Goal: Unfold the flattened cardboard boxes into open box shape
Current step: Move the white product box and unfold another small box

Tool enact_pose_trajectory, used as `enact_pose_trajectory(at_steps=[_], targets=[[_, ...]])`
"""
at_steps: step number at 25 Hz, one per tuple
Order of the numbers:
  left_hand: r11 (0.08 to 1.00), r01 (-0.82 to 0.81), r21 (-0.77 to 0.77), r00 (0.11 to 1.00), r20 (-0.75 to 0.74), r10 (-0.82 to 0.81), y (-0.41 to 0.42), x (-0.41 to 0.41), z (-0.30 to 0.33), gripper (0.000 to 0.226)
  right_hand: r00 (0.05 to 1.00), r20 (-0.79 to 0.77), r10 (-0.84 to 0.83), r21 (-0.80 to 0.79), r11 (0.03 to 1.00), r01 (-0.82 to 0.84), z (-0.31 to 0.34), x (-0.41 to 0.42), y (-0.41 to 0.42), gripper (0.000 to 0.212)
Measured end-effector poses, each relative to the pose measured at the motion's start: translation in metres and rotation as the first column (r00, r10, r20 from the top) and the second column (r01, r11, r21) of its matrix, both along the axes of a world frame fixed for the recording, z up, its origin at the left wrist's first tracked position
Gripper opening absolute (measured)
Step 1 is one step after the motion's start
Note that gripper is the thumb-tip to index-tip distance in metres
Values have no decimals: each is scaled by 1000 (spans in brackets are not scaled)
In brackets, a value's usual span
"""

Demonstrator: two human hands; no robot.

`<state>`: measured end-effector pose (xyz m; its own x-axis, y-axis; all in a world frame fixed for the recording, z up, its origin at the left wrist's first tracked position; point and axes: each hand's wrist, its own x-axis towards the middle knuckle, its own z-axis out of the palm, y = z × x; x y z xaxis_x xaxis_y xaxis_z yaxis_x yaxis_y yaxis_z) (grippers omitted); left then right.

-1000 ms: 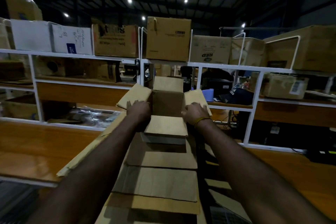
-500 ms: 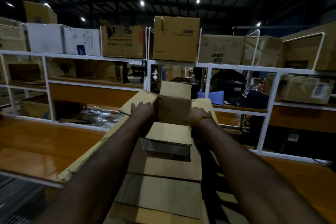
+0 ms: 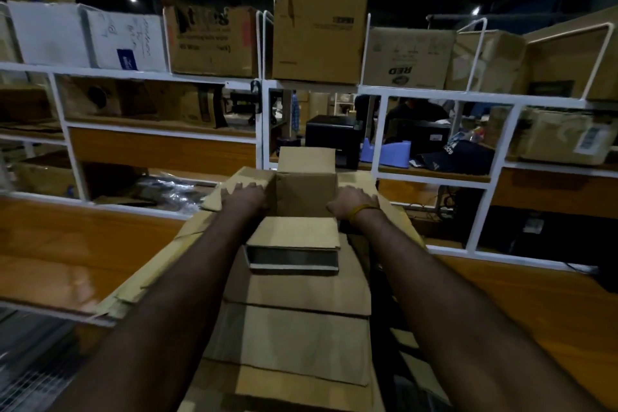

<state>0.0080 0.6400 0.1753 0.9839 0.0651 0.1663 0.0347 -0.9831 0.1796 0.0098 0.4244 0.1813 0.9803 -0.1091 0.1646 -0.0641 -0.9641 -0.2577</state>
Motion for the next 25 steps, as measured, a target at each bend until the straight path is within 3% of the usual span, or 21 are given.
enact_pose_trajectory(at_steps=[4,8,14,18,25], targets=[[998,25,-49,1000,12,-25,8,6,-4,46,999,34,5,84,996,-8,-4,-1,4,35],[997,82,-4,989,122,-81,9,6,-10,33,997,69,-32,87,996,26,-3,-11,3,29],[968,213,-135,972,129,-196,-9,7,10,25,924,377,-64,102,994,27,11,-36,16,36],[916,332,-227,931,234,-279,-26,-13,2,20,917,393,-69,76,996,43,-4,-57,27,37],[874,455,-173,859,344,-379,-52,-47,-17,32,941,340,-6,34,999,-6,-19,-96,18,41]])
